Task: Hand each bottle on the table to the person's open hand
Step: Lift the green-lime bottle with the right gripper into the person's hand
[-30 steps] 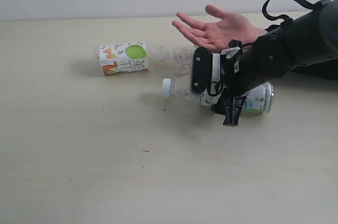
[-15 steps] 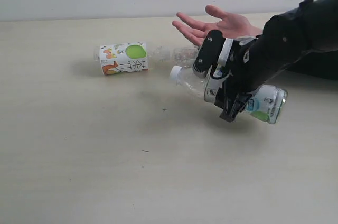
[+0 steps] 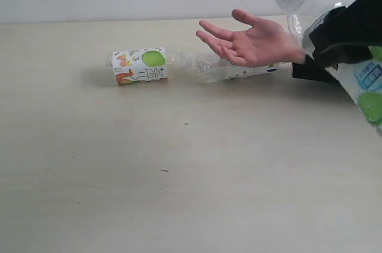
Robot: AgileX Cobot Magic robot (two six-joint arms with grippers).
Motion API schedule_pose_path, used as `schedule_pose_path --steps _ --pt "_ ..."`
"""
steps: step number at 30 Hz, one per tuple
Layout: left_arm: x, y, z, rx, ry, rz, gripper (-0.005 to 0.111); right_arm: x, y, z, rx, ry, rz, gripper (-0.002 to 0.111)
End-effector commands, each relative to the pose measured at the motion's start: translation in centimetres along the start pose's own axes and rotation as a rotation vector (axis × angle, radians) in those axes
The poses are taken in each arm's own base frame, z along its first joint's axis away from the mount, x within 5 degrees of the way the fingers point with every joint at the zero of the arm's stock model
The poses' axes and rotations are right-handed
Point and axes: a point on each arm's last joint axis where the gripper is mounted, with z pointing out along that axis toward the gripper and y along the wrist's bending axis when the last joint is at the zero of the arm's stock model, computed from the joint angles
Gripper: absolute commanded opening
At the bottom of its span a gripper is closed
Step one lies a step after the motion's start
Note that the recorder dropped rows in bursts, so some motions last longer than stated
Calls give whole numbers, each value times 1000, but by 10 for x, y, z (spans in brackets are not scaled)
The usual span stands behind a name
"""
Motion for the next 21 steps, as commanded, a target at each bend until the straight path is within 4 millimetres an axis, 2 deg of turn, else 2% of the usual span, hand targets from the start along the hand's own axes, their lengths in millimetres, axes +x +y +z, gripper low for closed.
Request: schedule_pose_path --steps 1,6,13,15,21 --pt "0 0 0 -1 -6 -2 3 -21 -2 10 45 -3 10 0" --pt "0 0 0 -1 -6 -2 3 -54 -1 51 98 53 -19 0" --pt "0 0 0 -1 -6 -2 3 -109 10 129 106 126 -32 0" --pt "0 0 0 -1 -6 -2 3 -123 13 145 106 122 -31 0" --pt "0 0 0 -1 -6 -2 3 -148 19 188 104 114 -32 0"
